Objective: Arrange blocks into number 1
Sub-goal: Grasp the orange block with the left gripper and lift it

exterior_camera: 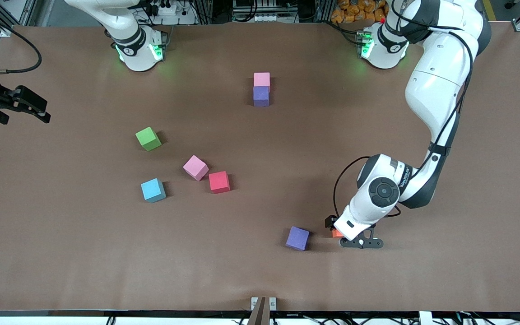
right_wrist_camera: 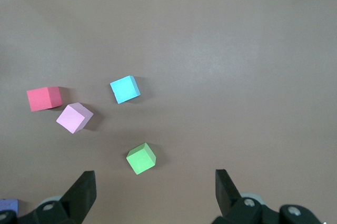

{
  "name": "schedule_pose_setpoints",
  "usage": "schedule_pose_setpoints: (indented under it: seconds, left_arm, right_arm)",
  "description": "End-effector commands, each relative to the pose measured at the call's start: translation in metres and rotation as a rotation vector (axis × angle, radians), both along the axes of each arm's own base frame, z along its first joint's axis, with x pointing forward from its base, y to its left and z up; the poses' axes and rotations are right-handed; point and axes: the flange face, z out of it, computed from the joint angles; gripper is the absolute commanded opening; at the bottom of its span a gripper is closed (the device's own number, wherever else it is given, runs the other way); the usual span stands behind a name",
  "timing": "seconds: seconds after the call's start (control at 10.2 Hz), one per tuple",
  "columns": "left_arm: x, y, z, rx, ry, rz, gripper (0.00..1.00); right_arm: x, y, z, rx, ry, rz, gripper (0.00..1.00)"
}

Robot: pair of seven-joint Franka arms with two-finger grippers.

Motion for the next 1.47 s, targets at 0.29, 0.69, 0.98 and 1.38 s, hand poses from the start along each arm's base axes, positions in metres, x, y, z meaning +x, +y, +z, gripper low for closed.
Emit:
schedule_pose_setpoints:
  seconds: [0.29,0.69,0.98,1.38]
  left_arm:
    - [0.003,-0.001,0.0,0.003,0.016,-0.019,0.51]
    - [-0.002,-0.005,0.003,0.02,0.046,-0.016,0.0]
    - [-0.011,-0.011,0.027,0.042,0.085,0.008,0.0]
    - [-0.038,-0.04,0.045,0.04,0.167,0.1,0.0]
  right_arm:
    - [0.0,-0.004,0.001,0.014,-0.005,0.001,1.0]
    - [0.008,-0.014,-0.016,0.015,0.036,-0.016,1.0]
    - [0.017,0.04,-0.036,0.012,0.064,0.08,1.0]
    - [0.04,0.125,-0.112,0.004,0.145,0.209,1.0]
